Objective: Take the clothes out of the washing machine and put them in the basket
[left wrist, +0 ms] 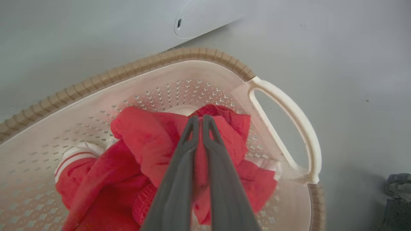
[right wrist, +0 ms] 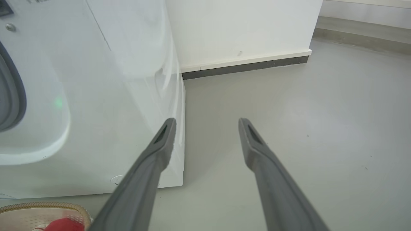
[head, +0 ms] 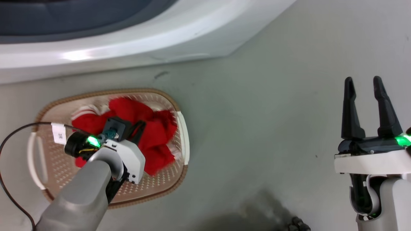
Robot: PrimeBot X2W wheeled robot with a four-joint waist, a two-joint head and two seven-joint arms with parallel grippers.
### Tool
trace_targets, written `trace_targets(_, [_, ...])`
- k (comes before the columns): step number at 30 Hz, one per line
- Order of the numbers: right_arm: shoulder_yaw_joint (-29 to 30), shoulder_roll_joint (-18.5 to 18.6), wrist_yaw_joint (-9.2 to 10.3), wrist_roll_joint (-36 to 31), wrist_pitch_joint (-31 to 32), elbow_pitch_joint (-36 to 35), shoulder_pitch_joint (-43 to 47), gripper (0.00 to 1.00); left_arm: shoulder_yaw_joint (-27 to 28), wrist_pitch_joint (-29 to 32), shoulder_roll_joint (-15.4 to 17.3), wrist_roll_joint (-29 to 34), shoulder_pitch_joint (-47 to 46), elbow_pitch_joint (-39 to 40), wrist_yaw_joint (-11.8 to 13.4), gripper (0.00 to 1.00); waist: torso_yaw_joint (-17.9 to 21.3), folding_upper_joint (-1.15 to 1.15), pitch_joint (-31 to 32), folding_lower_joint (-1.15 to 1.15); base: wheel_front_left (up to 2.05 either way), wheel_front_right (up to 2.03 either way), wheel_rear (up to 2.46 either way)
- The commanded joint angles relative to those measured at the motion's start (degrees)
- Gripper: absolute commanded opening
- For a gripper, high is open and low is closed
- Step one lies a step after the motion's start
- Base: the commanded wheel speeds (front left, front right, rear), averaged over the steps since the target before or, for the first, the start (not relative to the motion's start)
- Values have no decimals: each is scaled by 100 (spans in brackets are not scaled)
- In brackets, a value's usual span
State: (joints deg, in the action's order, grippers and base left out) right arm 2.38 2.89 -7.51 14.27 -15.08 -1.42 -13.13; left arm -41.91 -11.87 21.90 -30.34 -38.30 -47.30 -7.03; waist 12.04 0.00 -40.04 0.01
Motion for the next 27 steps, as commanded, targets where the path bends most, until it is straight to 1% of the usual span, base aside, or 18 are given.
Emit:
trace_targets(1, [18, -3, 4, 37, -13, -24, -105, 100, -26, -40, -17, 34, -176, -119, -12, 0, 184, 0, -372, -1, 0, 0, 0])
trace_targets(9, [-64, -3, 4, 156, -13, -124, -213, 100, -288, -99, -109, 109, -888, -1180, -39, 0, 367, 0, -915, -1, 0, 0, 0])
trace_targets(16, [-93, -4, 4, 214, -13, -160, -205, 100, -350, -171, -205, -105, -1131, -1785, -42, 0, 456, 0, -1062, -1, 0, 0, 0])
trace_targets(17, [-80, -4, 4, 200, -13, -155, -196, 100, -378, -202, -210, -76, -1184, -1840, -43, 9, 443, 0, -1052, -1, 0, 0, 0])
trace_targets(18, [-67, -4, 4, 180, -13, -142, -188, 100, -394, -212, -226, -67, -1206, -1901, -43, 100, 425, 0, -1034, -1, 0, 0, 0])
trace_targets(22, [-49, -3, 4, 85, -13, -88, -213, 100, -413, -289, -396, -190, -1141, -2003, -44, 100, 331, 0, -843, -1, 0, 0, 0])
trace_targets(26, [-24, -2, 4, 9, -13, -25, -221, 100, -420, -325, -476, -317, -958, -1929, -43, 100, 224, 0, -482, -1, 0, 0, 0])
trace_targets(27, [-24, -2, 4, 9, -13, -25, -221, 100, -420, -325, -476, -317, -958, -1929, -43, 100, 224, 0, -482, -1, 0, 0, 0])
